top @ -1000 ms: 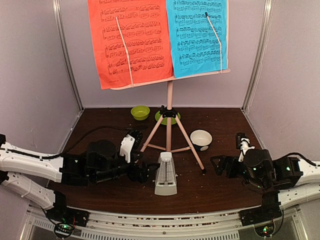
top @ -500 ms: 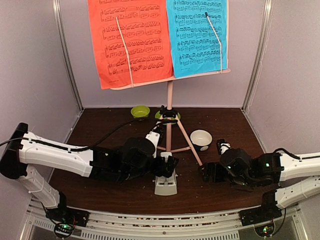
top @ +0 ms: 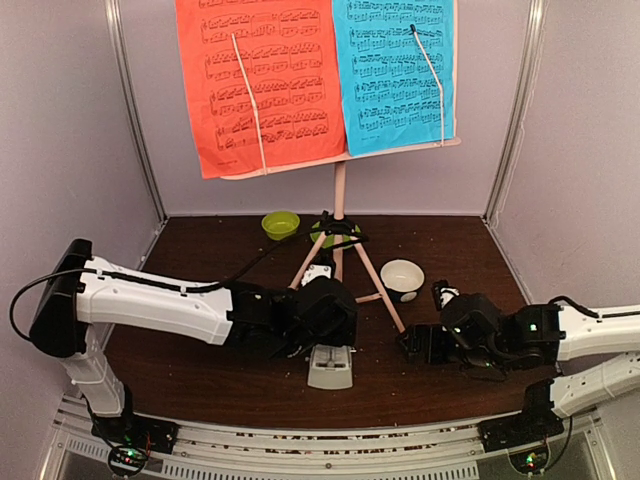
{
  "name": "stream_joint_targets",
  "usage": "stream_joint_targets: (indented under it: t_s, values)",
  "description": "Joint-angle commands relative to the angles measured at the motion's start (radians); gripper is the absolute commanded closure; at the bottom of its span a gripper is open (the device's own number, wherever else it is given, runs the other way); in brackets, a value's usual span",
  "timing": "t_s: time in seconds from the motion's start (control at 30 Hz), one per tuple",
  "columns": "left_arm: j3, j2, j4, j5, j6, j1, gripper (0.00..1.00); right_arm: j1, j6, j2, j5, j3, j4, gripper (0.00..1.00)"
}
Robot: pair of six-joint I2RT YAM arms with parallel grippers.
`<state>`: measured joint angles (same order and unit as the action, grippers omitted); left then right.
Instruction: Set up the instrument practice props
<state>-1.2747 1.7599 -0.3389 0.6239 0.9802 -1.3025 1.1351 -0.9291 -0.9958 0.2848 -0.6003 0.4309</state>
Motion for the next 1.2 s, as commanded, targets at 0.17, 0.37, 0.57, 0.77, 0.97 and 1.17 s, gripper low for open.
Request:
stream_joint_targets:
  t_s: [0.17, 0.37, 0.57, 0.77, 0.97, 1.17]
  values:
    - [-0.019, 0.012, -0.141, 0.019, 0.014, 0.005, 0.36, -0.006, -0.008, -0.022, -0.053, 0.014, -0.083, 0.00]
    - [0.071, -0.122, 0.044, 0.035, -0.173, -0.002, 0.63, -0.006, 0.036, -0.003, -0.083, 0.065, -0.250, 0.00]
    - [0.100, -0.206, 0.101, 0.063, -0.296, -0.010, 0.78, -0.006, 0.115, -0.003, -0.145, 0.106, -0.396, 0.05]
    - [0.106, -0.263, 0.168, 0.045, -0.411, -0.024, 0.88, 0.007, 0.199, -0.044, -0.163, 0.130, -0.529, 0.20]
    - [0.170, -0.361, 0.311, -0.016, -0.608, -0.050, 1.00, 0.008, 0.267, -0.084, -0.301, 0.145, -0.719, 0.28]
    - [0.235, -0.479, 0.426, -0.115, -0.775, -0.057, 1.00, 0.008, 0.269, -0.105, -0.379, 0.155, -0.829, 0.34]
